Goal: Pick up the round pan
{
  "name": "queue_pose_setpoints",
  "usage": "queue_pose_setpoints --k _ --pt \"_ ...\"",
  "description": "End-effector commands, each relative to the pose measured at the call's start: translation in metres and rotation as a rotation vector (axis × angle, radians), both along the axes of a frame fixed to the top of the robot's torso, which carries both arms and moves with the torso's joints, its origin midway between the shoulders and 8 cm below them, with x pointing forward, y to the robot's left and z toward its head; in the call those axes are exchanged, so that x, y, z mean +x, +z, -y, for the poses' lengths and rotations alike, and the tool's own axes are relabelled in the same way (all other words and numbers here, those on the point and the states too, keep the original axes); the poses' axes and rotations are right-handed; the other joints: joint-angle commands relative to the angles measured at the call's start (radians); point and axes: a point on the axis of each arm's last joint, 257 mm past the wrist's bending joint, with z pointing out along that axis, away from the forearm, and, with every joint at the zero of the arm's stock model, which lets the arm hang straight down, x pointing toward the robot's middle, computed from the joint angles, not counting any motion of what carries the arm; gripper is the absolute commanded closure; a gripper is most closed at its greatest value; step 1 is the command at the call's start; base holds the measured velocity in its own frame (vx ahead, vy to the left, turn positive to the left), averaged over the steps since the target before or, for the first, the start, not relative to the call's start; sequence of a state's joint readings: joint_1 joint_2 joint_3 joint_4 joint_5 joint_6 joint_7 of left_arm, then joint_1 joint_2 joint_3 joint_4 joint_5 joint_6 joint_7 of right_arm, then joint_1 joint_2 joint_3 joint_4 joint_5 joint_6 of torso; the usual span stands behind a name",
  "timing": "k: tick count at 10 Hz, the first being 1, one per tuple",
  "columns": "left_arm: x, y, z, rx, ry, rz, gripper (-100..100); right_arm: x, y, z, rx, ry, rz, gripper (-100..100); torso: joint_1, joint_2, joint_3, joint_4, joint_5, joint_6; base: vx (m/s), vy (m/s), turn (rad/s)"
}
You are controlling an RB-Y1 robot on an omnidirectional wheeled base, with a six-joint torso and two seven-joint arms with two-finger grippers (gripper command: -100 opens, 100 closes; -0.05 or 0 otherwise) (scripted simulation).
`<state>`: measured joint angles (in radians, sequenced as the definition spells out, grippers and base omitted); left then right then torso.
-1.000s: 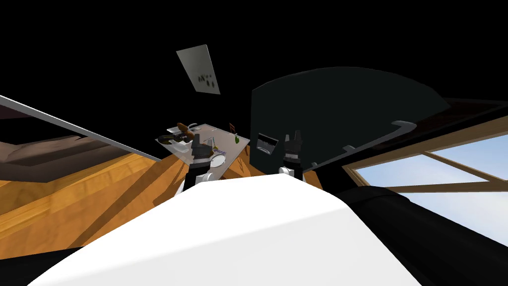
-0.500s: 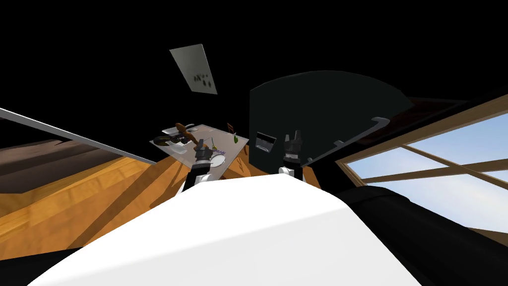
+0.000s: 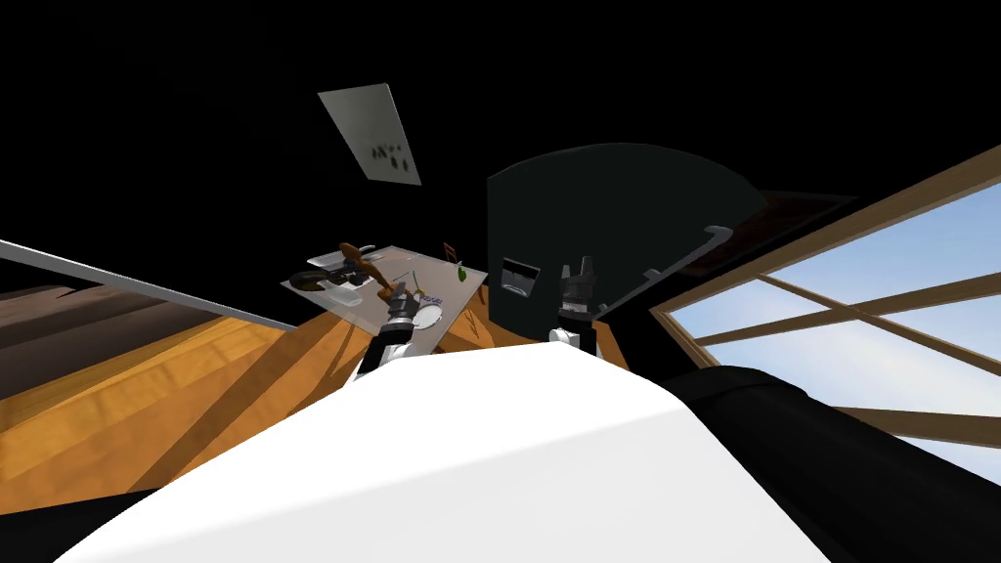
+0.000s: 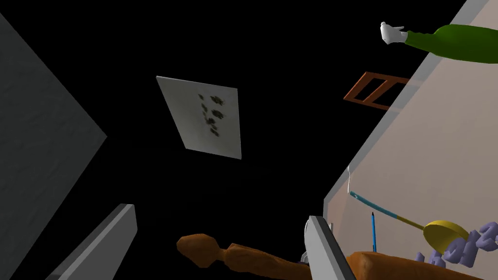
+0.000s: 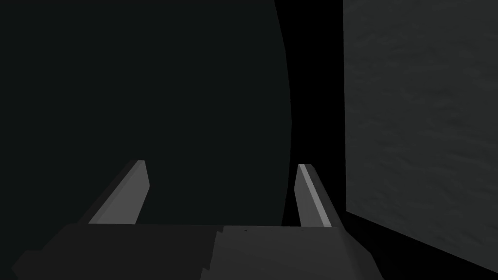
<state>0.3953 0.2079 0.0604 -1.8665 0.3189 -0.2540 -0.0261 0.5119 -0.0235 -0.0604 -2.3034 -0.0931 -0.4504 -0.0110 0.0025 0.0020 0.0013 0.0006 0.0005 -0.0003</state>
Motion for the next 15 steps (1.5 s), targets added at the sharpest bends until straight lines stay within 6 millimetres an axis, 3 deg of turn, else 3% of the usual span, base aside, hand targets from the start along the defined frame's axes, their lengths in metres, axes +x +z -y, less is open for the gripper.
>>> queue_pose_setpoints --k 1,2,3,5,6,7,8,9,10,11,12,13,14,15 --pt "0.002 -0.032 -0.01 -0.02 0.014 -0.083 -100 0.0 0.0 0.0 0.0 0.0 0.0 0 0.0 0.0 0.0 0.0 0.0 0.0 -0.03 0.028 -0.092" --pt "0.002 -0.051 -0.019 -0.034 0.025 -0.135 -100 0.0 0.0 0.0 0.0 0.0 0.0 0 0.0 0.0 0.0 0.0 0.0 0.0 -0.043 0.035 -0.195" --pt "0.001 -0.058 -0.02 -0.036 0.026 -0.153 -100 0.0 0.0 0.0 0.0 0.0 0.0 0 0.0 0.0 0.0 0.0 0.0 0.0 -0.033 0.033 -0.055" --pt "-0.003 -0.101 -0.037 -0.063 0.048 -0.269 -100 0.0 0.0 0.0 0.0 0.0 0.0 0 0.0 -0.001 0.0 0.0 0.0 0.0 -0.032 0.034 -0.127" --pt "-0.004 -0.11 -0.038 -0.067 0.049 -0.294 -100 0.0 0.0 0.0 0.0 0.0 0.0 0 0.001 0.0 0.0 0.0 0.0 0.0 -0.023 0.036 -0.067" --pt "-0.009 -0.132 -0.046 -0.08 0.059 -0.355 -100 0.0 0.0 0.0 0.0 0.0 0.0 0 0.001 -0.001 0.0 0.0 0.0 0.0 -0.013 0.03 -0.108" --pt "-0.01 -0.136 -0.046 -0.082 0.06 -0.365 -100 0.0 0.0 0.0 0.0 0.0 0.0 0 0.001 -0.001 -0.001 0.0 0.0 0.0 -0.01 0.024 -0.062" --pt "-0.016 -0.16 -0.054 -0.095 0.069 -0.432 -100 0.0 0.0 0.0 0.0 0.0 0.0 0 0.0 -0.002 -0.001 0.0 0.0 0.0 -0.013 0.023 -0.126" --pt "-0.017 -0.162 -0.054 -0.096 0.07 -0.437 -100 0.0 0.0 0.0 0.0 0.0 0.0 0 0.0 -0.002 -0.001 0.0 0.0 0.0 -0.01 0.023 -0.06" --pt "-0.025 -0.185 -0.063 -0.108 0.081 -0.502 -100 0.0 0.0 0.0 0.0 0.0 0.0 0 0.0 -0.002 -0.001 0.0 0.0 0.0 -0.012 0.026 -0.132" --pt "-0.026 -0.187 -0.062 -0.109 0.08 -0.508 -100 0.0 0.0 0.0 0.0 0.0 0.0 0 0.0 -0.002 -0.001 0.0 0.0 0.0 -0.011 0.025 -0.057" --pt "-0.035 -0.209 -0.069 -0.12 0.087 -0.575 -100 0.0 0.0 0.0 0.0 0.0 0.0 0 0.0 -0.002 -0.001 0.0 0.0 0.0 -0.007 0.03 -0.105" --pt "-0.036 -0.211 -0.07 -0.121 0.089 -0.579 -100 0.0 0.0 0.0 0.0 0.0 0.0 0 0.0 -0.002 -0.001 0.0 0.0 0.0 -0.006 0.027 -0.055" --pt "-0.046 -0.231 -0.078 -0.13 0.099 -0.638 -100 0.0 0.0 0.0 0.0 0.0 0.0 0 0.0 -0.003 -0.001 0.0 0.0 0.0 -0.003 0.027 -0.119"
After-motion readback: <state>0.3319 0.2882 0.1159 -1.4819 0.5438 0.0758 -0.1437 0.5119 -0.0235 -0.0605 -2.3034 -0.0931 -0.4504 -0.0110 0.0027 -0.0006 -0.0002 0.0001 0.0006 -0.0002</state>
